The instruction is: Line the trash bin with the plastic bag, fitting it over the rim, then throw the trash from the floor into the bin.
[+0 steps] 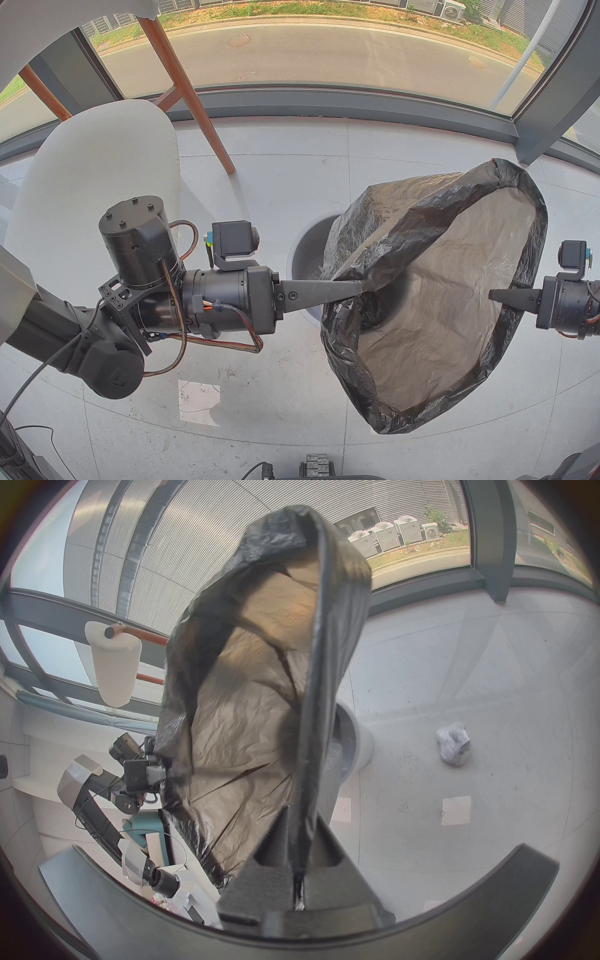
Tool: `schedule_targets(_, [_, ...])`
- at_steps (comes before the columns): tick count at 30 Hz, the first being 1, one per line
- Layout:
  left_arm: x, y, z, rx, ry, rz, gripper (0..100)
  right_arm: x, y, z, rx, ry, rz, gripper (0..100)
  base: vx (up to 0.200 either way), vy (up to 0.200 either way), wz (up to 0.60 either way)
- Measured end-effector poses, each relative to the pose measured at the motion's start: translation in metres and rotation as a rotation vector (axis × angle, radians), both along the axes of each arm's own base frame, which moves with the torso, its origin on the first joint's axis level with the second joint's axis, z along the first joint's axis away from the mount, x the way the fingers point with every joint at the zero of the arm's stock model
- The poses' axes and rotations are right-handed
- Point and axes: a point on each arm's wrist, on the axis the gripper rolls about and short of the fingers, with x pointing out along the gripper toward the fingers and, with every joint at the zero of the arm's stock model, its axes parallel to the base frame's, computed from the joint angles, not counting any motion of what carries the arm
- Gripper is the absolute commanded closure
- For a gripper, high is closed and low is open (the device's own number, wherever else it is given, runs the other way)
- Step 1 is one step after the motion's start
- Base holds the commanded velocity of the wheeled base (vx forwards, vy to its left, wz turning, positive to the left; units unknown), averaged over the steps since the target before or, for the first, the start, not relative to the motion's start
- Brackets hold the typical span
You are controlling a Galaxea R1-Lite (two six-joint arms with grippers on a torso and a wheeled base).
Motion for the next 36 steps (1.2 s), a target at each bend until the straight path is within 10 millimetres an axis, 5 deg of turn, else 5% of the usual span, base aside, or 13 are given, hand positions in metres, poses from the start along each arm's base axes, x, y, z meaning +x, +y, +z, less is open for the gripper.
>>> schedule_targets(14, [0.01,0.006,-0.011,0.024,-0.007,0.119,100,0.034,0.023,-0.022,-0.014,0.037,0.055,100,0.0,0.0,0.0])
schedule_targets(24, [0.047,0.012,-0.01,0.022,-0.104,0.307,100,0.083,0.035,-0.017,-0.002,-0.012,0.032,100,0.0,0.0,0.0])
schedule_targets(31, [0.081,0.009,0.012,-0.041,-0.206,0.392,100,0.121,0.027,-0.015,-0.029,-0.056,-0.016,100,0.0,0.0,0.0])
schedule_targets(36, [0.096,0.005,0.009,-0.01,-0.261,0.421,100,0.151,0.018,-0.013,-0.045,-0.091,-0.052,100,0.0,0.0,0.0])
